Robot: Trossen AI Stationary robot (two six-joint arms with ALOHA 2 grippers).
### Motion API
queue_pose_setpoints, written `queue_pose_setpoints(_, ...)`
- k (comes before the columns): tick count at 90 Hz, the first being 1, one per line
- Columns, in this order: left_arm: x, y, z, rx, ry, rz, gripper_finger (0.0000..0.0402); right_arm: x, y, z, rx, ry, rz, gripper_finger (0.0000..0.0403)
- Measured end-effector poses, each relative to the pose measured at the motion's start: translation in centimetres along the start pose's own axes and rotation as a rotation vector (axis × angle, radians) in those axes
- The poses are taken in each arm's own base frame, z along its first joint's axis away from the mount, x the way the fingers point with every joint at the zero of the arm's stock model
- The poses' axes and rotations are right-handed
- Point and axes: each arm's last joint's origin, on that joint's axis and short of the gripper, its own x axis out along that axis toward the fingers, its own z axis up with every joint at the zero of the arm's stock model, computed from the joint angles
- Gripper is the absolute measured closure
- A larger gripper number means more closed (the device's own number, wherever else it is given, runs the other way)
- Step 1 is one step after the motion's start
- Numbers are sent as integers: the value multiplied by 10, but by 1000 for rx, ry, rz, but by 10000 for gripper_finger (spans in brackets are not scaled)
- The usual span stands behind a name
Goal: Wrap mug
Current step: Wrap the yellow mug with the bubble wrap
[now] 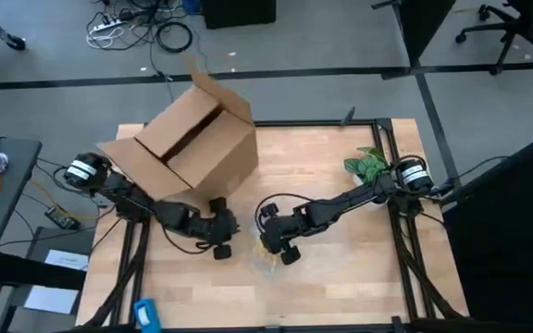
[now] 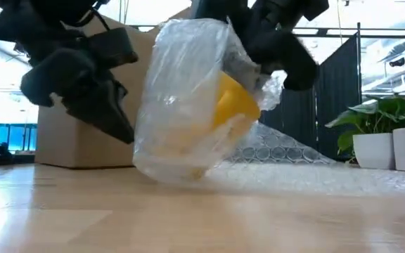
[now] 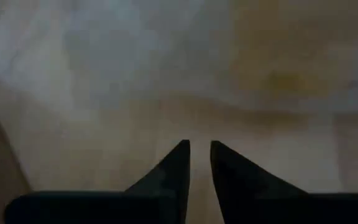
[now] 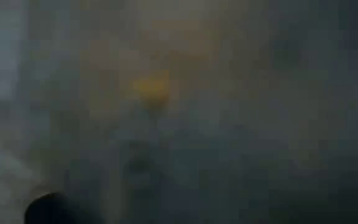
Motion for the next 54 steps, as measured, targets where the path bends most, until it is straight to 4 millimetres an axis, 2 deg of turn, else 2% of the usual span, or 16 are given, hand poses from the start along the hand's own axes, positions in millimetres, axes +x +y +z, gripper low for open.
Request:
queue_pose_setpoints(13, -2, -10, -11, -55, 71, -54, 353, 0, 1, 5, -12, -54, 26, 403)
queue_pose_setpoints(22, 6, -24, -16, -75, 64, -100, 353, -1, 0, 9, -15, -103, 32, 403)
queue_pose_setpoints(38, 41, -43, -18, -130, -70, -118, 353, -3, -7, 27, -3, -102, 19, 403)
queue_pose_setpoints(54, 71, -49, -6, -147, -218, -61, 353, 19, -9, 32, 40, 117, 88, 403)
